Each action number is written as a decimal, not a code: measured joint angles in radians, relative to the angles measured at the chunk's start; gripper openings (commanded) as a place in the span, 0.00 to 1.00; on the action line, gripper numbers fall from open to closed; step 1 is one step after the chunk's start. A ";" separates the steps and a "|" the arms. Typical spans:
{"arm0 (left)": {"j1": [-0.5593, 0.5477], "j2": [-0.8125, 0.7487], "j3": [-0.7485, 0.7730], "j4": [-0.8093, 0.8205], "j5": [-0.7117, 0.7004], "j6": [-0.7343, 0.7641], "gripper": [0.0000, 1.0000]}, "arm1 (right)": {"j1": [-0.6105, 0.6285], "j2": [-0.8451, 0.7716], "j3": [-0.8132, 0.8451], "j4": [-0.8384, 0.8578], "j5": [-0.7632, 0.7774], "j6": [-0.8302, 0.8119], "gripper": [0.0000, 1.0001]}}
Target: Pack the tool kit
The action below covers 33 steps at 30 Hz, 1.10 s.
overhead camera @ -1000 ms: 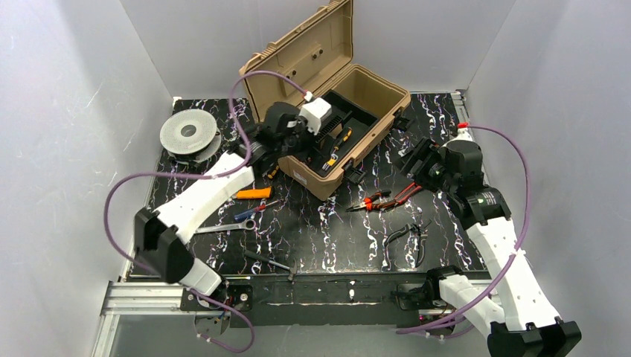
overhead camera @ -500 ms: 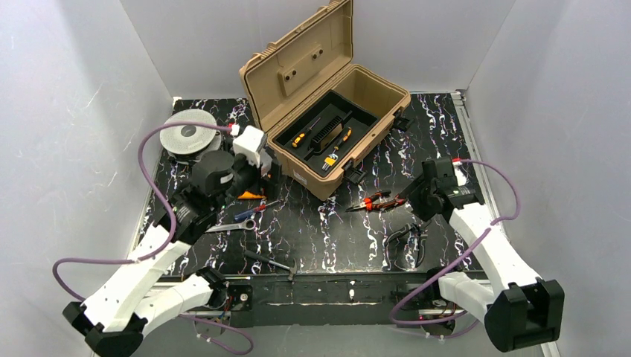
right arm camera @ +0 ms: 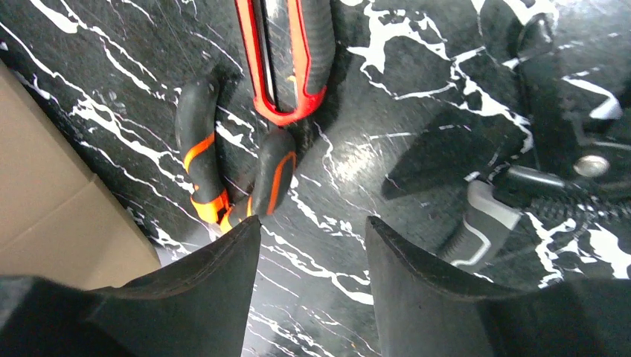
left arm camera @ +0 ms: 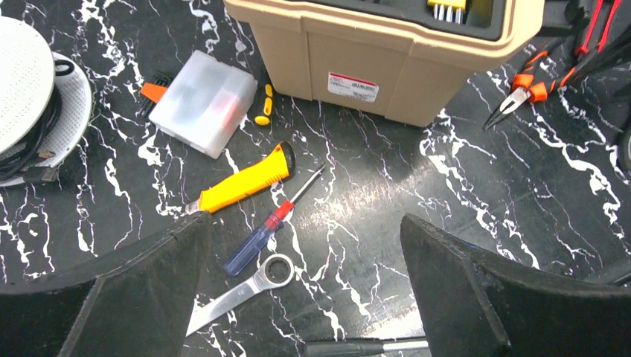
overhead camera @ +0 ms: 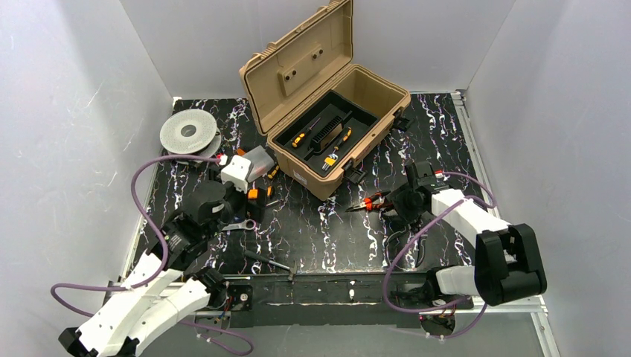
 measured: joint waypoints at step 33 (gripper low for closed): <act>0.000 -0.100 -0.045 0.047 -0.003 0.019 0.98 | 0.005 -0.257 0.124 -0.029 0.172 -0.078 0.01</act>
